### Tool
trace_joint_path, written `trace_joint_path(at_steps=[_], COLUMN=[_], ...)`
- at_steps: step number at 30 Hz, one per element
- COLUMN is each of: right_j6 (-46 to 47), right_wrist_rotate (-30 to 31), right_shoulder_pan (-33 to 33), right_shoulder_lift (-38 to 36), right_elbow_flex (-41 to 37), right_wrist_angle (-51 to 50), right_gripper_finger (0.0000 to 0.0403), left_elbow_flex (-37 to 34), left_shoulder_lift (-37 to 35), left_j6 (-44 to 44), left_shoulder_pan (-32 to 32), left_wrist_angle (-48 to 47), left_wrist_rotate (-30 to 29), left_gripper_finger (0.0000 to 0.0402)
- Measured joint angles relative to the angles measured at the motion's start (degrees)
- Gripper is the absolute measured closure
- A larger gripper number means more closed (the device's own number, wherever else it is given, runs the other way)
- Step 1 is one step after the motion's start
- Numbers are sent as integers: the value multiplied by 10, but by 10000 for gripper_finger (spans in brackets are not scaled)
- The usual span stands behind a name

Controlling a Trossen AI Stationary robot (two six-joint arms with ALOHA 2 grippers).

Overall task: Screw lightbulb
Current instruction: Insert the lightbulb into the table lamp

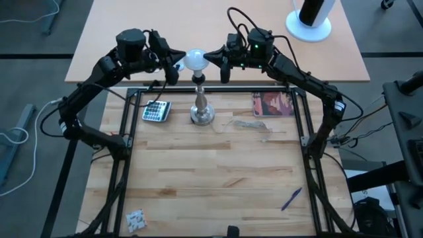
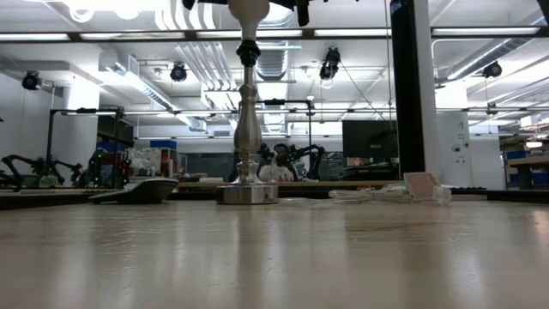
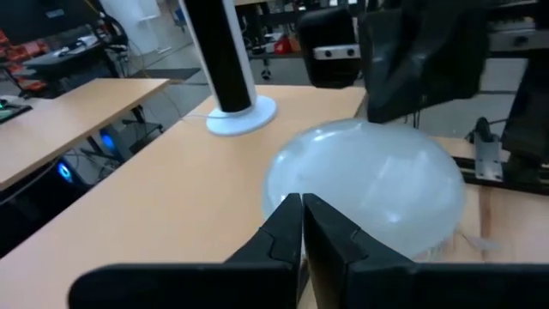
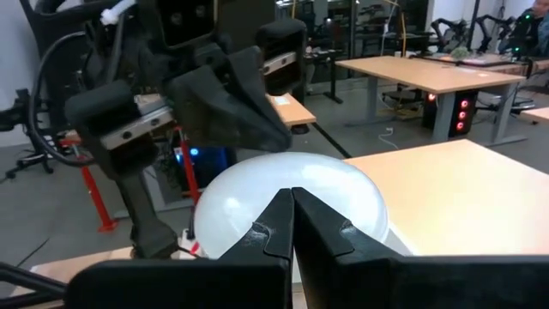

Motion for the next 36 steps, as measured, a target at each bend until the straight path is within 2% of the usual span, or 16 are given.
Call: trace_joint_path(at_steps=[8, 19, 25, 30, 36], right_j6=[-5, -25, -34, -39, -39], right_wrist_rotate=[3, 26, 41, 41, 41], right_shoulder_pan=[0, -2, -3, -5, -5], right_shoulder_lift=[-2, -10, -10, -10, -9], right_elbow_flex=[0, 8, 11, 9, 5], right_wrist_angle=[-1, -7, -15, -23, -21], right_gripper_finger=[403, 403, 403, 403, 403], left_elbow_flex=[0, -2, -2, -1, -1], left_shoulder_lift=[10, -13, -29, -31, -19], left_j6=[-7, -15, -15, -15, -15], left_shoulder_pan=[0, 0, 0, 0, 0], left_wrist_angle=[26, 28, -7, -46, -46], left_wrist_rotate=[3, 9, 13, 42, 43], left_gripper_finger=[397, 379, 375, 379, 379])
